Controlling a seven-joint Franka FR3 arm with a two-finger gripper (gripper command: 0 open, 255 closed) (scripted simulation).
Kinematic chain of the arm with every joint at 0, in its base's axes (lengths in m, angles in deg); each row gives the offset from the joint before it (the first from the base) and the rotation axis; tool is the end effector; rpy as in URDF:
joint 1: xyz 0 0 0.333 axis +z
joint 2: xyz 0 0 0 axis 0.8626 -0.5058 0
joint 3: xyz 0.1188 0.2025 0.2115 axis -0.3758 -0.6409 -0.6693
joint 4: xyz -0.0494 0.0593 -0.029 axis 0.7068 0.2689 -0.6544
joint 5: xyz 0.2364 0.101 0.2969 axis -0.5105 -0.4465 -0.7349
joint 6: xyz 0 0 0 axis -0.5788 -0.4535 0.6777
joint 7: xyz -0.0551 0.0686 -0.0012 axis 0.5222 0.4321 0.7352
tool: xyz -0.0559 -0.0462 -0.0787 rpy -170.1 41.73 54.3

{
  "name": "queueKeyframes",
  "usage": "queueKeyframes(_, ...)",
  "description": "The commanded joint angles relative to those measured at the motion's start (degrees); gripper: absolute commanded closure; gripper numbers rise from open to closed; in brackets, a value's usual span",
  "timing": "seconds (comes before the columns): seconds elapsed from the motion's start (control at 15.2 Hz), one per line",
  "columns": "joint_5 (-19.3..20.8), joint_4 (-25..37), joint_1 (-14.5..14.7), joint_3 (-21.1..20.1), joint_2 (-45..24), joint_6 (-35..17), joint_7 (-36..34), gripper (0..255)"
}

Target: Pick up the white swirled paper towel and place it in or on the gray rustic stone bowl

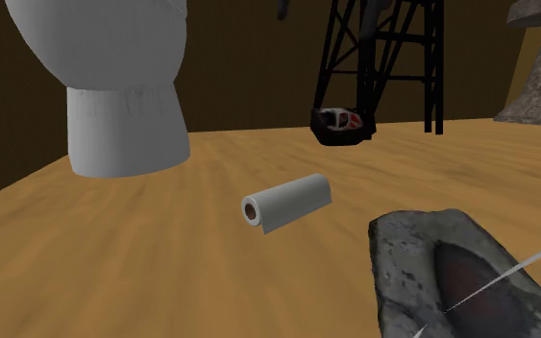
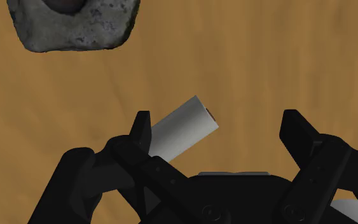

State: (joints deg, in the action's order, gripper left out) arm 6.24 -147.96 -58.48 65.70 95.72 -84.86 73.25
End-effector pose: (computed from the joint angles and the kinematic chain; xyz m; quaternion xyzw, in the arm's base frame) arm 0.2869 -0.0086 0.6082 -0.9952 0.0503 0.0046 0.0840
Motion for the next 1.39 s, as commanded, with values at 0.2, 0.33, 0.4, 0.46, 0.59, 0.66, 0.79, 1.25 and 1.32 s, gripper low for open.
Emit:
queueKeyframes(0.2, -0.18, -1.42, -1.30, -3.57, -4.24, -5.12, -5.89, 0)
queueKeyframes(0.33, -0.06, -1.91, -2.18, -5.78, -7.52, -8.41, -9.87, 0)
queueKeyframes(0.4, 0.08, -2.01, -2.64, -6.84, -9.28, -10.00, -11.89, 0)
queueKeyframes(0.46, 0.29, -2.03, -3.11, -7.87, -11.12, -11.56, -13.92, 0)
queueKeyframes(0.59, 0.89, -1.79, -4.11, -9.81, -15.02, -14.53, -18.03, 0)
queueKeyframes(0.66, 1.29, -1.55, -4.62, -10.71, -17.06, -15.95, -20.13, 0)
queueKeyframes(0.79, 2.32, -0.81, -5.71, -12.41, -21.29, -18.59, -24.39, 0)
queueKeyframes(1.25, 8.24, 4.15, -9.29, -16.44, -37.23, -25.52, -40.06, 0)
queueKeyframes(1.32, 9.33, 5.13, -9.68, -16.70, -39.58, -26.18, -42.35, 0)
